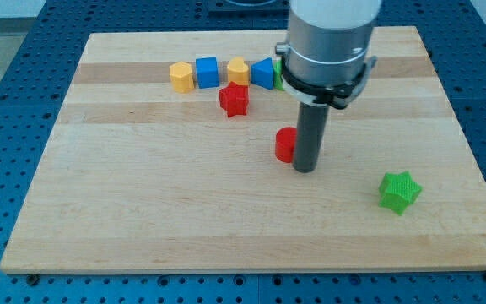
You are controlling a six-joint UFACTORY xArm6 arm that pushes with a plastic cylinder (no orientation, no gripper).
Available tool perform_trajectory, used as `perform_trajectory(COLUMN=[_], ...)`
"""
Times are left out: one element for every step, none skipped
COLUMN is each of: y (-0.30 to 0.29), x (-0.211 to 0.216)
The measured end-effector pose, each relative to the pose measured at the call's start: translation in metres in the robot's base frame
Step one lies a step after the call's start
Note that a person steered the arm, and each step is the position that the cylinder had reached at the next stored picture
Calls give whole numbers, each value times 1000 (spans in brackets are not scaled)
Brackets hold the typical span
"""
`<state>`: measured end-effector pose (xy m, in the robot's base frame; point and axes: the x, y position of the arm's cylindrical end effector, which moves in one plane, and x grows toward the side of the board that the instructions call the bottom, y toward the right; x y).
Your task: Place the red circle below the red star
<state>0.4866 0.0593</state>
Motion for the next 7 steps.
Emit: perform_trajectory(y=[-19, -31, -23, 13, 6, -9, -16], x=[-18, -47, -45, -34, -70, -106, -103])
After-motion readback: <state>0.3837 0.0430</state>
